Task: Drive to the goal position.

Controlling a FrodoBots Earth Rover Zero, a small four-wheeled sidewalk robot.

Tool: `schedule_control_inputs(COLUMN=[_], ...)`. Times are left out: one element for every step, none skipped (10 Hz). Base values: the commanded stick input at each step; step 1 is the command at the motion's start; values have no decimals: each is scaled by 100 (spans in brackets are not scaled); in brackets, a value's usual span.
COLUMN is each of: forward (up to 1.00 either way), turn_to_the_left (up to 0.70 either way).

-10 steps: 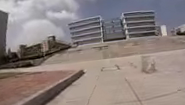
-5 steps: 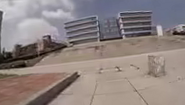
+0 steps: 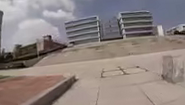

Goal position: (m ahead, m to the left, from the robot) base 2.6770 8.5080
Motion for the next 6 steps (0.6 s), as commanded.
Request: schedule_control_inputs(forward=[100, 100, 100, 100, 100, 100], turn_to_the_left=[0, 0, 0, 0, 0, 0])
